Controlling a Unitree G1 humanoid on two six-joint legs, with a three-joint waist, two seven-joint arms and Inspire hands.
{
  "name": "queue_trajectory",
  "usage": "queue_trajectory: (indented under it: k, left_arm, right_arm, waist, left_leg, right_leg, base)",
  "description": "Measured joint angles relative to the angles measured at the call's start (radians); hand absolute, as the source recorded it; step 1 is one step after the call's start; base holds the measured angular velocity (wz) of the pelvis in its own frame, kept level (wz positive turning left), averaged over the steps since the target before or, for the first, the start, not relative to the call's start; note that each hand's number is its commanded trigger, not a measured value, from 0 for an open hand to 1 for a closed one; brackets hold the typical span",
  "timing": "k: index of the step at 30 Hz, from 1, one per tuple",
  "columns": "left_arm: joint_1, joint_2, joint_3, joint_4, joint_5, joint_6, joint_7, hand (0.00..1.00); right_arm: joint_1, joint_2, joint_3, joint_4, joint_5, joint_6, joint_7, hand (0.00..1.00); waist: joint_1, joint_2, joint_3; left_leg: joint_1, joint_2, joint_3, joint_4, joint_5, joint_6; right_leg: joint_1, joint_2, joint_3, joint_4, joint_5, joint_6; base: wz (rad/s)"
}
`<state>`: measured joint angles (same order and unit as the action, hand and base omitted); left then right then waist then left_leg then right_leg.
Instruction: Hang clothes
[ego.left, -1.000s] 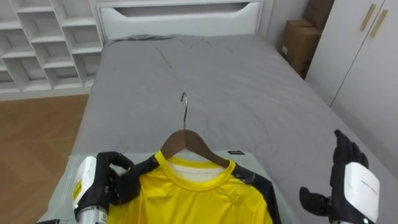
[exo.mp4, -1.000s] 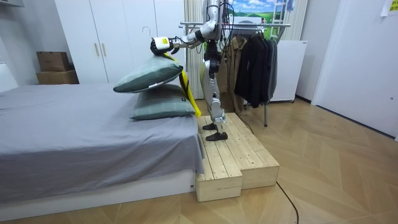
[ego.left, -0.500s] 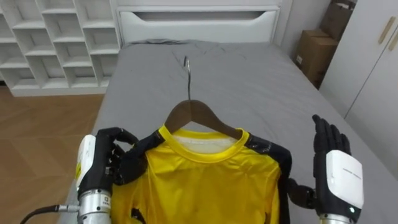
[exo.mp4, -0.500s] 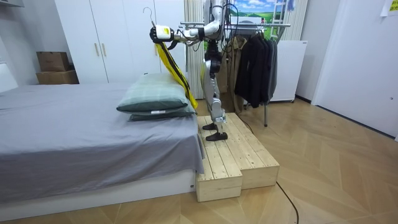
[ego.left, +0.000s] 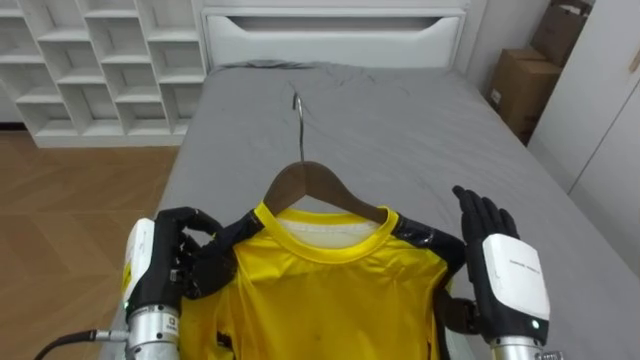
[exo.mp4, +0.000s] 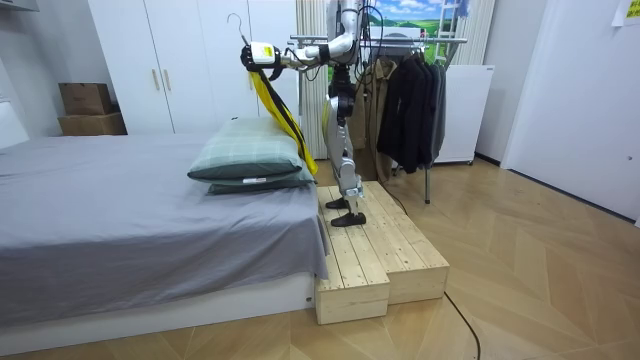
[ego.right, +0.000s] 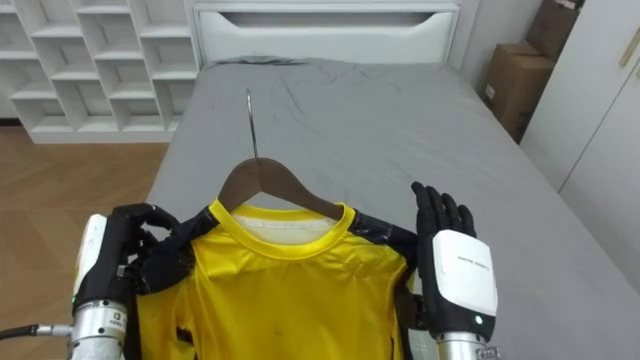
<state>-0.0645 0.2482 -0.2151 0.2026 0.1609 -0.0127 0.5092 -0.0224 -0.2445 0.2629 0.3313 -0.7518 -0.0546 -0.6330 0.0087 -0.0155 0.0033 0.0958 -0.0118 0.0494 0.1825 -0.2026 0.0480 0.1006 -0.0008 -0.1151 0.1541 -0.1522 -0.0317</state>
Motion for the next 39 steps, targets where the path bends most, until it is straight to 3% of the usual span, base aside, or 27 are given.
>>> queue_trajectory:
  k: [10, 30, 39]
  left_arm:
    - [-0.002, -0.001, 0.005, 0.0, -0.001, 0.0, 0.0, 1.0]
    - [-0.029, -0.008, -0.005, 0.0, -0.002, 0.0, 0.001, 1.0]
    - [-0.029, -0.028, -0.025, 0.0, -0.001, 0.0, 0.001, 1.0]
  right_arm:
    - [-0.002, -0.001, 0.0, 0.0, -0.006, -0.013, 0.003, 0.0]
    - [-0.115, -0.005, 0.062, -0.031, -0.008, -0.009, 0.001, 0.0]
    - [-0.124, -0.017, 0.067, -0.031, -0.01, -0.008, 0.001, 0.0]
  waist:
    - [0.0, 0.004, 0.0023]
    - [0.02, -0.003, 0.0065]
    - [0.026, -0.007, 0.009]
  left_leg:
    - [-0.002, 0.0, 0.0, 0.001, 0.0, 0.0]
    - [-0.02, -0.001, -0.007, 0.0, 0.0, 0.0]
    - [-0.021, 0.0, -0.01, -0.001, 0.0, 0.0]
  right_leg:
    - [0.0, 0.001, -0.001, 0.0, 0.0, 0.0]
    - [-0.017, 0.002, 0.0, -0.001, 0.0, 0.0]
    - [-0.019, 0.001, -0.001, -0.002, 0.0, 0.0]
  base:
    - [0.0]
    - [0.0]
    - [0.0]
